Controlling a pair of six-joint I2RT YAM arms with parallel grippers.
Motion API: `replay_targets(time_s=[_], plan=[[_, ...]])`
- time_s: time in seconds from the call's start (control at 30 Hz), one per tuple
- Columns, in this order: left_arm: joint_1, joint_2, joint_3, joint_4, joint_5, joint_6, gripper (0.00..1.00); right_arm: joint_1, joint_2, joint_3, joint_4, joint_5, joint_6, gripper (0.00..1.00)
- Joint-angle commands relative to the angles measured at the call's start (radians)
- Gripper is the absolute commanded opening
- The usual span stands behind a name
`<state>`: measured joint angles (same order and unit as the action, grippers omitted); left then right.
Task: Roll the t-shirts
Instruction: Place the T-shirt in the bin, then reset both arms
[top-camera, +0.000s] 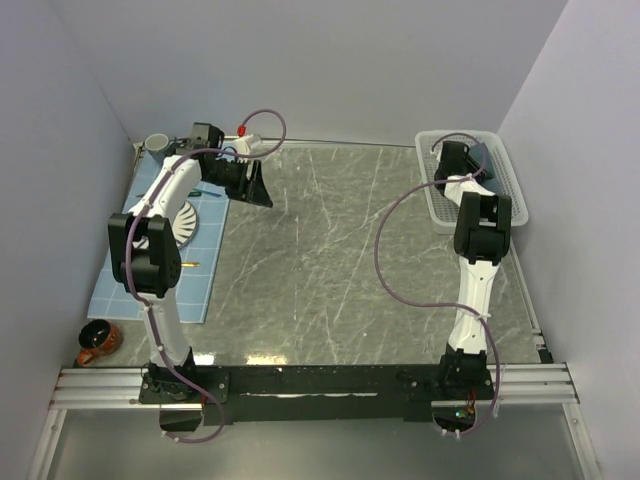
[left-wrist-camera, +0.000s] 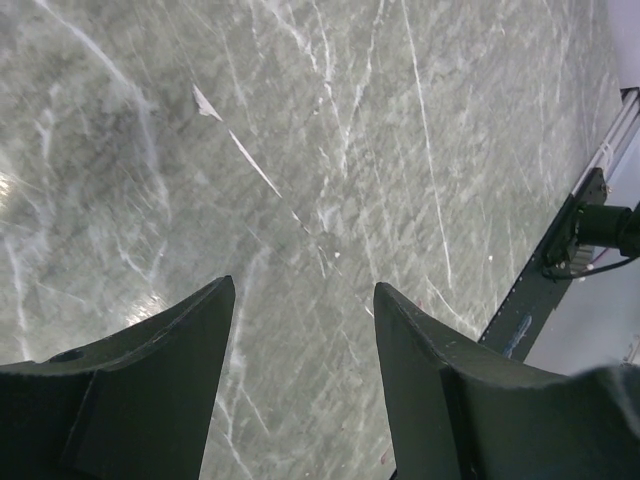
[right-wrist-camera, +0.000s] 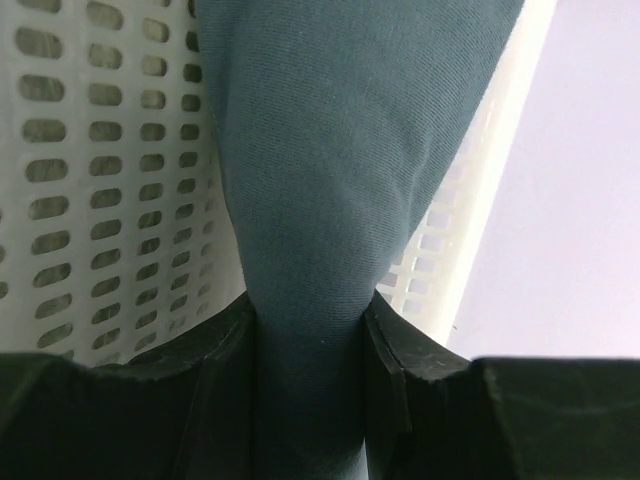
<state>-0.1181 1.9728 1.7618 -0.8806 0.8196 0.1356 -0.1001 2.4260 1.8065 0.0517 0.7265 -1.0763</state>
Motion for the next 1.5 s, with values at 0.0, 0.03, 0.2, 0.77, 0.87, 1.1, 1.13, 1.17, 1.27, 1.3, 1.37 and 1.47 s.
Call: replay_targets(time_s=[0.0, 0.03, 0.2, 0.77, 0.87, 1.1, 1.13, 1.17, 1.27, 1.3, 1.37, 1.47], plan=[[0.003, 0.012, 0.054, 0.003, -0.010, 0.004, 0.64, -0.009, 0.004, 0.030, 0.019, 0.048, -0.004, 0.00], [0.003, 0.011, 0.051, 0.002, -0.010, 0.007, 0.64, -0.010, 0.008, 0.036, 0.017, 0.048, -0.004, 0.00], [0.003, 0.001, 0.034, -0.001, -0.011, 0.009, 0.64, -0.010, 0.036, 0.066, -0.041, 0.044, 0.018, 0.00], [0.003, -0.029, 0.027, -0.029, -0.027, 0.030, 0.64, -0.012, 0.045, 0.059, -0.085, 0.019, 0.035, 0.79], [0.003, -0.038, 0.022, -0.021, -0.014, 0.027, 0.64, -0.004, 0.015, 0.048, -0.119, 0.007, 0.055, 0.83], [0.005, -0.049, 0.037, -0.014, 0.038, 0.041, 0.64, 0.045, -0.100, 0.044, -0.369, -0.142, 0.228, 1.00], [0.005, -0.049, 0.044, -0.014, 0.044, 0.044, 0.64, 0.051, -0.131, 0.031, -0.386, -0.169, 0.242, 1.00], [0.005, -0.051, 0.048, -0.012, 0.053, 0.045, 0.64, 0.056, -0.146, 0.024, -0.410, -0.183, 0.274, 1.00], [0.005, -0.061, 0.070, -0.008, 0.052, 0.058, 0.65, 0.063, -0.205, 0.031, -0.484, -0.251, 0.366, 1.00], [0.005, -0.072, 0.074, 0.000, 0.047, 0.059, 0.66, 0.063, -0.221, 0.040, -0.502, -0.275, 0.383, 1.00], [0.005, -0.086, 0.074, 0.017, 0.035, 0.059, 0.68, 0.063, -0.277, 0.039, -0.536, -0.321, 0.417, 1.00], [0.005, -0.120, 0.065, 0.069, 0.026, 0.021, 0.73, 0.076, -0.363, 0.047, -0.575, -0.350, 0.467, 1.00]])
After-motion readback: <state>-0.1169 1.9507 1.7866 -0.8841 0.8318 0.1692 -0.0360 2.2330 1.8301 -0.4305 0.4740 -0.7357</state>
